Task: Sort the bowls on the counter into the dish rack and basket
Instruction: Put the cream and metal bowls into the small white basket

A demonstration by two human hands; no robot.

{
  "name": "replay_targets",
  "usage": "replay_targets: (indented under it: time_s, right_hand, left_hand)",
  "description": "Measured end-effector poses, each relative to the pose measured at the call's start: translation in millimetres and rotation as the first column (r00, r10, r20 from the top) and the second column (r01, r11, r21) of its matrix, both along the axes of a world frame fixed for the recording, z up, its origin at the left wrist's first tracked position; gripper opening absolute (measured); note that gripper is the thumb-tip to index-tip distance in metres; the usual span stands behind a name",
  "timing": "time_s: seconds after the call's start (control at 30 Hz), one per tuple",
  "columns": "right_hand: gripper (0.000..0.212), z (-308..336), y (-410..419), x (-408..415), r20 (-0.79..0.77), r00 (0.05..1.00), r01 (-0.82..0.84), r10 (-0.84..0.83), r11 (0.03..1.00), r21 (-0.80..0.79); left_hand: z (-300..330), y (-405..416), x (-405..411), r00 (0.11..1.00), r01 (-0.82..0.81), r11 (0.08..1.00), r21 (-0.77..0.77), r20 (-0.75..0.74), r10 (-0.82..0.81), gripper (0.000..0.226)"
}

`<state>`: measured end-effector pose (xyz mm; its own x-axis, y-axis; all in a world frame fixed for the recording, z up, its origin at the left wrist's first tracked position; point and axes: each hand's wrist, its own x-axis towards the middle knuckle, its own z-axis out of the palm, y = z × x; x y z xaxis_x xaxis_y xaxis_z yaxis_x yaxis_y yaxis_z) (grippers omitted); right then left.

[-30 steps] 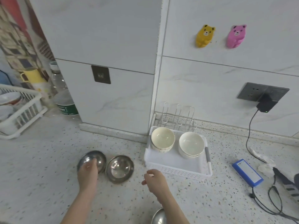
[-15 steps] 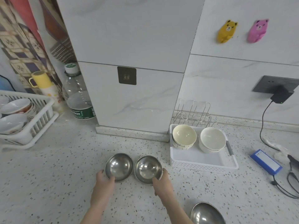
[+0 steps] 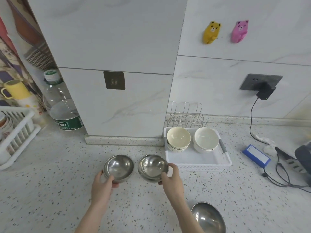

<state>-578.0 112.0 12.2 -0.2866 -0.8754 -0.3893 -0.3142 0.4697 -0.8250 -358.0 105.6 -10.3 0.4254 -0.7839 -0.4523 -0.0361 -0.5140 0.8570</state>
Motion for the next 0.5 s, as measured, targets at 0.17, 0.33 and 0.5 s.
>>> replay_targets:
  time_s: [0.17, 0.33, 0.5]
  right_hand:
    - [0.036, 41, -5, -45, 0.012, 0.994, 0.11, -0.11, 0.984, -0.137]
    - [0.039, 76, -10, -98, -0.066, 0.978, 0.179, -0.198, 0.959, -0.222]
    - [0.036, 94, -19, -154, -0.242, 0.96, 0.109, -0.141, 0.984, -0.14]
  left_hand:
    - [22, -12, -36, 0.996, 0.018, 0.996, -0.089, -0.09, -0.026, 0.058]
    - [40, -20, -77, 0.984, 0.066, 0.985, -0.156, -0.154, -0.091, 0.058]
    - [49, -31, -112, 0.978, 0.089, 0.981, -0.17, -0.171, -0.119, 0.047]
